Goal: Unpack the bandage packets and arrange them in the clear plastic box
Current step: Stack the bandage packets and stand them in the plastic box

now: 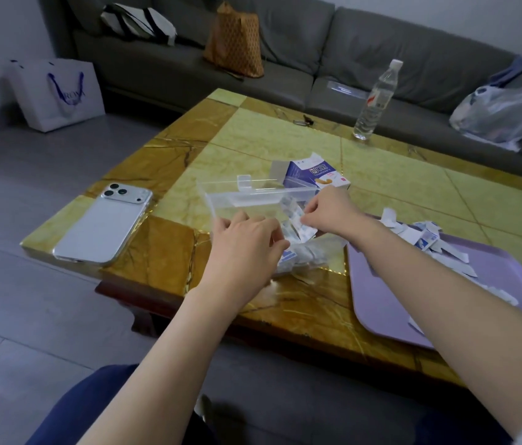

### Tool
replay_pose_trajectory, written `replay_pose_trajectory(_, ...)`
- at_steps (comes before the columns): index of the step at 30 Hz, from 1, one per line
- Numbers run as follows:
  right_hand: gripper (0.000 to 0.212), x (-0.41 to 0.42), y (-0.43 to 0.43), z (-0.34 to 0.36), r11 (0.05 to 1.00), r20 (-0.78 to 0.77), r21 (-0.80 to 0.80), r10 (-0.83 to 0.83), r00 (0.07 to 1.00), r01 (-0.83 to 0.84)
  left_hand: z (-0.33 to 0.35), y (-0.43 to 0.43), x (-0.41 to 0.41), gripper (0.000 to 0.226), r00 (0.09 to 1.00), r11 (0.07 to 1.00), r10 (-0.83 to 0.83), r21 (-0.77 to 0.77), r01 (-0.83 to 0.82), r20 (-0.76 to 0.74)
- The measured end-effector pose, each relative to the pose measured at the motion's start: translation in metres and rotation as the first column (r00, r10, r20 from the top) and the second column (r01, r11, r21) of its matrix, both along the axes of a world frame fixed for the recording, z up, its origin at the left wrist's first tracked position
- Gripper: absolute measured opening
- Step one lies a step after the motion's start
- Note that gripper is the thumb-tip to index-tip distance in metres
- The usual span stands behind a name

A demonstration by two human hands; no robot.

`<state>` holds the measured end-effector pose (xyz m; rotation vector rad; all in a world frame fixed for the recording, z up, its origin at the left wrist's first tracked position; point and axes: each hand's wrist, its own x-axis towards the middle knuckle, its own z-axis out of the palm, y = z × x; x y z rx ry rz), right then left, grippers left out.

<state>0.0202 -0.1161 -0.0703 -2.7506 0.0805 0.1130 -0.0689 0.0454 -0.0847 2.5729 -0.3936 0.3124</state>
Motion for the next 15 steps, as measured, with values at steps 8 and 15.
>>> replay_pose_trajectory(8,0.013,0.007,0.014,-0.006,0.968,-0.214,-0.239,0.021,0.977,-0.073,-0.002,0.0,0.002,0.016,1.0,0.999,-0.01,-0.041,0.01,-0.016)
replay_pose_trajectory(15,0.02,0.007,0.017,-0.007,0.964,-0.31,-0.251,0.008,0.951,-0.089,-0.001,0.0,0.003,0.022,1.0,0.999,0.03,0.037,-0.03,0.002)
